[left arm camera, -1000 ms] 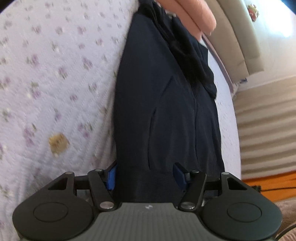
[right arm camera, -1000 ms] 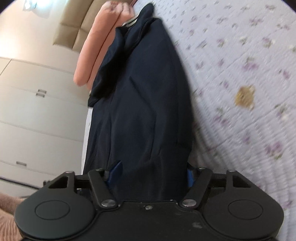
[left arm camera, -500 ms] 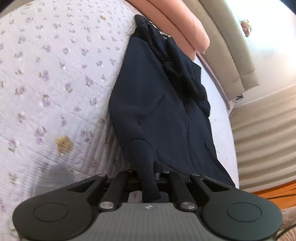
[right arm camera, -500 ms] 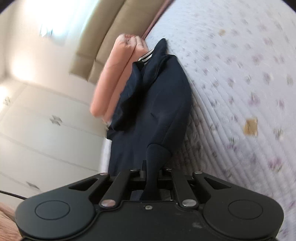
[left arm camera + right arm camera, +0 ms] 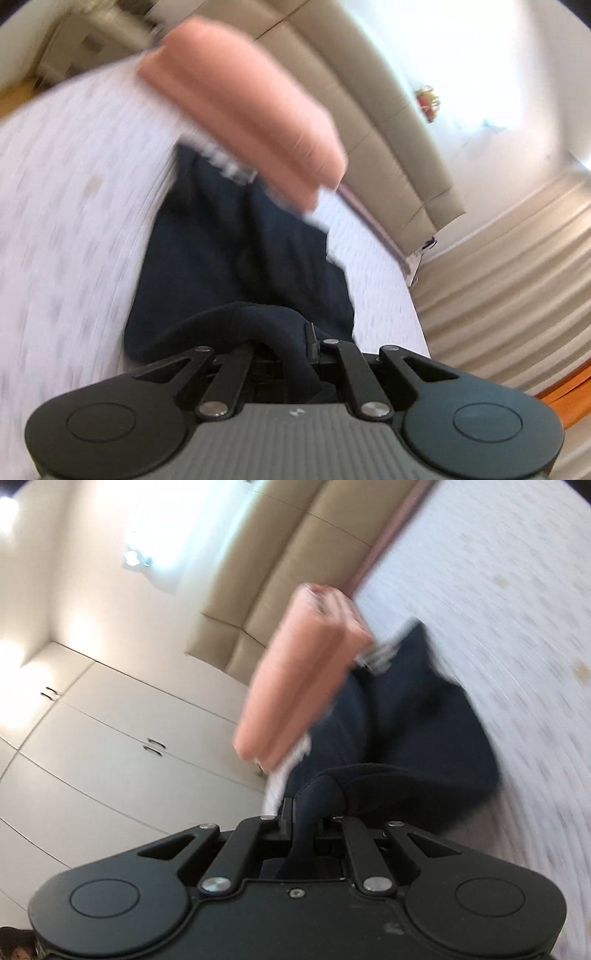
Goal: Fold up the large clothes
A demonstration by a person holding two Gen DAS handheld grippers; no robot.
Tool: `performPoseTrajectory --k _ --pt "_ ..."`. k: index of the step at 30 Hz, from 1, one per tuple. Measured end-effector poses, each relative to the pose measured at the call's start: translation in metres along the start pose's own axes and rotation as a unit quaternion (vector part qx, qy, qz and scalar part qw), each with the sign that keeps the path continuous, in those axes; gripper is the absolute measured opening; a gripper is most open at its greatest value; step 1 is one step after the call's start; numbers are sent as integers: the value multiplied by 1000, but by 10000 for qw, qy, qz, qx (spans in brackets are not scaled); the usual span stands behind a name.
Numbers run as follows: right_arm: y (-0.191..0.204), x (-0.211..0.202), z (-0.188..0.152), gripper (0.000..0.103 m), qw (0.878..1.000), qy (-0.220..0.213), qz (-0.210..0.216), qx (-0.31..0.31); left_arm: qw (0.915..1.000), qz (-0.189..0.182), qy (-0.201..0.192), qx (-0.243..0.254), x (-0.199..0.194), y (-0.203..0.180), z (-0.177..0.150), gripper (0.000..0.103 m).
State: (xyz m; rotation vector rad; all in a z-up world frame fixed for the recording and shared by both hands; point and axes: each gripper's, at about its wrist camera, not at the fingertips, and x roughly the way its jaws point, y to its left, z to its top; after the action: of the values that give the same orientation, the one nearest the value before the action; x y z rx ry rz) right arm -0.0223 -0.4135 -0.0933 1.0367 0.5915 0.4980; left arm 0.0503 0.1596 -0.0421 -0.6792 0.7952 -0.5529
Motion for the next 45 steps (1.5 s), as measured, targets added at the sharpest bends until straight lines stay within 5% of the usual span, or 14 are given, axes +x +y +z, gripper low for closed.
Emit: performPoseTrajectory --k 6,13,19,22,24,26,27,33,38,39,40,41,42,45 --pt "36 67 83 8 9981 -451 27 -410 9900 541 -526 1189 51 -54 91 5" --pt "14 158 147 8 9960 -785 -373 -205 9869 752 -685 1249 124 -55 158 6" --pt "-26 239 185 8 9917 -471 -1189 141 9931 1007 -377 474 197 8 188 7" --pt "-49 269 196 21 9881 -348 -1455 369 9927 1159 -126 306 230 40 196 15" --pt "-56 275 199 57 9881 -416 -1480 105 9952 928 -199 239 235 59 196 34" --pt "-53 273 197 88 9821 -641 -1596 -762 9936 826 -467 609 233 72 197 81" --pt "-51 271 196 89 9746 -709 -1715 -1252 9910 882 -547 851 233 78 197 84" --pt "-77 300 191 88 9441 326 -2064 -2549 9886 593 497 1290 260 117 209 81" --pt "-92 342 192 88 9316 780 -2134 -2838 9804 639 707 1723 297 118 219 79" --pt "-94 351 194 88 9312 855 -2164 -2808 9789 691 740 1775 305 117 221 70" --pt "-96 359 195 88 9301 915 -2180 -2809 9733 851 716 2009 311 113 220 20" --pt "-95 363 194 67 9265 927 -2212 -2900 9625 1045 609 2430 314 104 215 17" --pt "-90 364 191 12 9203 821 -2256 -3089 9511 1132 374 2850 311 94 208 17" --pt "-67 353 175 10 8925 -41 -2327 -3864 9445 989 -366 3111 292 75 199 16"
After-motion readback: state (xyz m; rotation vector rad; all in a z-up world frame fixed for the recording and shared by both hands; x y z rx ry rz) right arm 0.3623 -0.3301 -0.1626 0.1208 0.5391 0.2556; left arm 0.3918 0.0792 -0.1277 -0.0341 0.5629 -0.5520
